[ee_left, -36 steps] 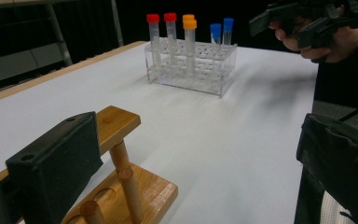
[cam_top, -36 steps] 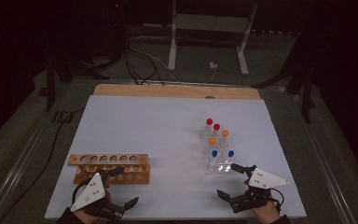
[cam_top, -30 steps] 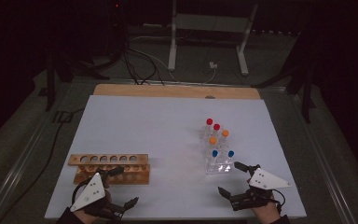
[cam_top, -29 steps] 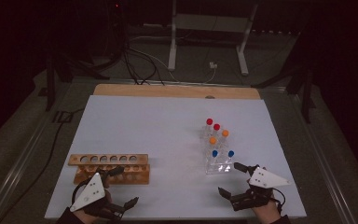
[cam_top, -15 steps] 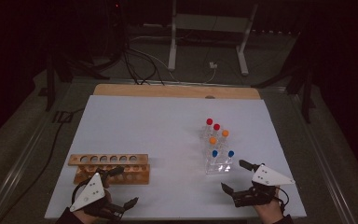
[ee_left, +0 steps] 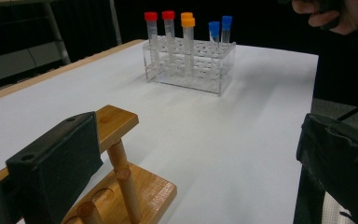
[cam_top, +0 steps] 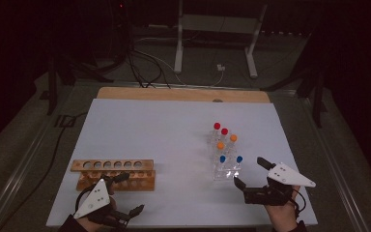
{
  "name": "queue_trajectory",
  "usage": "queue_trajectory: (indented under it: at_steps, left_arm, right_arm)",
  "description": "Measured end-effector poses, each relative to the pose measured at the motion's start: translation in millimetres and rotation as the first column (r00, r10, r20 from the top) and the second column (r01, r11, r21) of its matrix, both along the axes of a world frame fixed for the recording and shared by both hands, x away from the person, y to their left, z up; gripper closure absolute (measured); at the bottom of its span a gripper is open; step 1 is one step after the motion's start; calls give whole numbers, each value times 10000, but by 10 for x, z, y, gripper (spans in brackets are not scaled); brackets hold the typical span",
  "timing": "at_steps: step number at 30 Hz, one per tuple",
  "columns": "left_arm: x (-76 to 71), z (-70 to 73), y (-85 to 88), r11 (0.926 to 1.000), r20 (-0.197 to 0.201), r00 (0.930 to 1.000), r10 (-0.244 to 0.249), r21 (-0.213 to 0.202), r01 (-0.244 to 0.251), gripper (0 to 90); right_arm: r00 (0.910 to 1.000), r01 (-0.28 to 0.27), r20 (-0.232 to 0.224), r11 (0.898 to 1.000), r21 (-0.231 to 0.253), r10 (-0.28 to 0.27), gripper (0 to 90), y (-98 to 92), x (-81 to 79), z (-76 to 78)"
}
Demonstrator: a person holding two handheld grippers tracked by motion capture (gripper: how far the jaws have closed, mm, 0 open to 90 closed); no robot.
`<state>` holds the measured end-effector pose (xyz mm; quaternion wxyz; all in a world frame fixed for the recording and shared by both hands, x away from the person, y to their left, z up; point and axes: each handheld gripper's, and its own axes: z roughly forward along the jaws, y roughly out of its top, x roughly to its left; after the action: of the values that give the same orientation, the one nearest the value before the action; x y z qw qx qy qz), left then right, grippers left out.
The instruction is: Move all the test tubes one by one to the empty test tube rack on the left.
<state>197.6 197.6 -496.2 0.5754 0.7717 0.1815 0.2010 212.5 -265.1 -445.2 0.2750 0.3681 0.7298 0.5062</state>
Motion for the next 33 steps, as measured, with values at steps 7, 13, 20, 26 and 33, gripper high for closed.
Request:
queue_trajectory:
  at_steps: [7, 13, 20, 26, 33]
  left_arm:
    - [2, 0, 2, 10000, -21, 10000, 22, -10, -22, 5]
    - [-9, 1, -3, 10000, 16, 10000, -3, 31, 3, 5]
    - [-9, 0, -4, 10000, -12, 10000, -21, 26, 21, 5]
    - [-13, -2, -7, 10000, -6, 10000, -45, 50, 45, 5]
    - [-15, -1, -7, 9999, -1, 10000, -77, 64, 77, 5]
  right_arm:
    - [9984, 558, -117, 9982, -218, -560, 0, 110, 85, 90]
    - [9932, 1155, -71, 9927, -351, -1158, 0, 177, 153, 145]
    - [9858, 1635, -287, 9849, -572, -1653, 0, 248, 251, 134]
    - [9746, 2124, -529, 9732, -880, -2175, 33, 289, 295, 90]
    - [9594, 2390, -1239, 9637, -1193, -2533, 107, 313, 327, 20]
